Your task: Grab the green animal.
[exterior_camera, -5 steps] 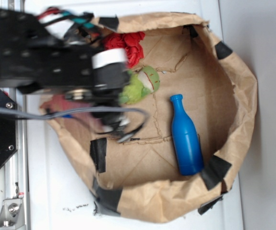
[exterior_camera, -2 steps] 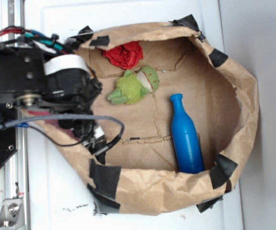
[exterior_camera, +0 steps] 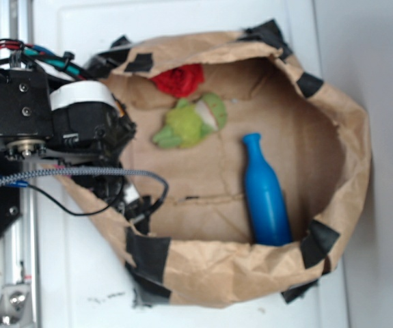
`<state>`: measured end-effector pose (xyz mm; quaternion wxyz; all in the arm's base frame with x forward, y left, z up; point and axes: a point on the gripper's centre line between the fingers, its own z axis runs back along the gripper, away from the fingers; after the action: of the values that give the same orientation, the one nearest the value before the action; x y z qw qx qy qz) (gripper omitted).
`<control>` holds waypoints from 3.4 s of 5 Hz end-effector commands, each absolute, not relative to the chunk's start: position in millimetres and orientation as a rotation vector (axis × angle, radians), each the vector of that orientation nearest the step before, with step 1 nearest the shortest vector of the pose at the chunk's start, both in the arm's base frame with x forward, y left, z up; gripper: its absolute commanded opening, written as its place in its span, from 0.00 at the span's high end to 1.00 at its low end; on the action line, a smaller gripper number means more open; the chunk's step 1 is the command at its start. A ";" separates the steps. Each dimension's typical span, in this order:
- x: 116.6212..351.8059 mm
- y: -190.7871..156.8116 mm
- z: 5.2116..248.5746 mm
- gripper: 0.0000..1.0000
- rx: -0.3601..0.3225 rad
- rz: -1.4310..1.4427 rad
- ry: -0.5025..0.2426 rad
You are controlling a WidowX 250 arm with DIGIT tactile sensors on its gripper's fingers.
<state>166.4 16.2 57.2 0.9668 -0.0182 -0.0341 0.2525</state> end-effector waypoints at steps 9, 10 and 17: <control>224.3 27.9 66.0 0.00 -0.044 0.692 -0.050; 230.8 36.0 58.4 0.00 -0.030 0.727 -0.038; 275.0 39.3 36.5 0.00 0.045 0.606 -0.046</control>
<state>269.5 38.1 30.4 0.9538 0.0252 -0.0047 0.2992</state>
